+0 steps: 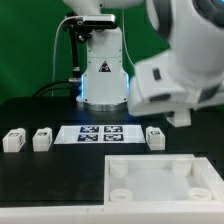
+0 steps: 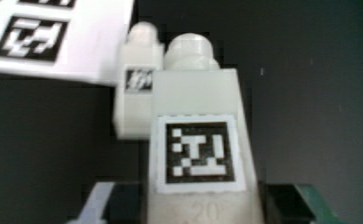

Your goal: Assemble one leg

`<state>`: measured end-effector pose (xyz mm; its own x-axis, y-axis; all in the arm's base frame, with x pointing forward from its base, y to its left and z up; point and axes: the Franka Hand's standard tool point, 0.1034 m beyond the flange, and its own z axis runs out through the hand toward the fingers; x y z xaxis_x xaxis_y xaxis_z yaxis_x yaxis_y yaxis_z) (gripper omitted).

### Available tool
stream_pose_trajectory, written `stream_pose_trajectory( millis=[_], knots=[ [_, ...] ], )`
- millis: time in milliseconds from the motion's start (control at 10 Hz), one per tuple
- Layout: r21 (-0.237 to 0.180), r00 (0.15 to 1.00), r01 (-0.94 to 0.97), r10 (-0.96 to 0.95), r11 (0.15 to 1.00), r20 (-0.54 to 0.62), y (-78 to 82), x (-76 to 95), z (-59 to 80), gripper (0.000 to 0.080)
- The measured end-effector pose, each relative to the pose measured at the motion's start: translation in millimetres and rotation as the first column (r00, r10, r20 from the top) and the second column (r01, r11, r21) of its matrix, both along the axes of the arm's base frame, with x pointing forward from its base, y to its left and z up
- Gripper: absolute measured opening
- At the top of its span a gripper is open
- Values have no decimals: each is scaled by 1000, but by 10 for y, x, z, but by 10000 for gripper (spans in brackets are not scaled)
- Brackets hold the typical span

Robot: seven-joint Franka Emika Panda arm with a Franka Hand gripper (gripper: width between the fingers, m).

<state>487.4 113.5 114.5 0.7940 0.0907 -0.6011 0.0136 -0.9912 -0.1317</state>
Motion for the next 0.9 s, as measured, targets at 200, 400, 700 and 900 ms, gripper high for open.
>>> stream_pose_trajectory(
  millis=[200, 400, 700, 900],
  knots=[
    [-2, 972, 28, -27, 1000, 232, -50, 174, 262, 291],
    [0, 911, 49, -44, 999, 411, -61, 212, 194, 291],
    [12, 737, 47, -43, 999, 674, -44, 481, 225, 292],
    [21, 598, 21, -29, 1000, 801, -147, 859, 467, 292]
  ],
)
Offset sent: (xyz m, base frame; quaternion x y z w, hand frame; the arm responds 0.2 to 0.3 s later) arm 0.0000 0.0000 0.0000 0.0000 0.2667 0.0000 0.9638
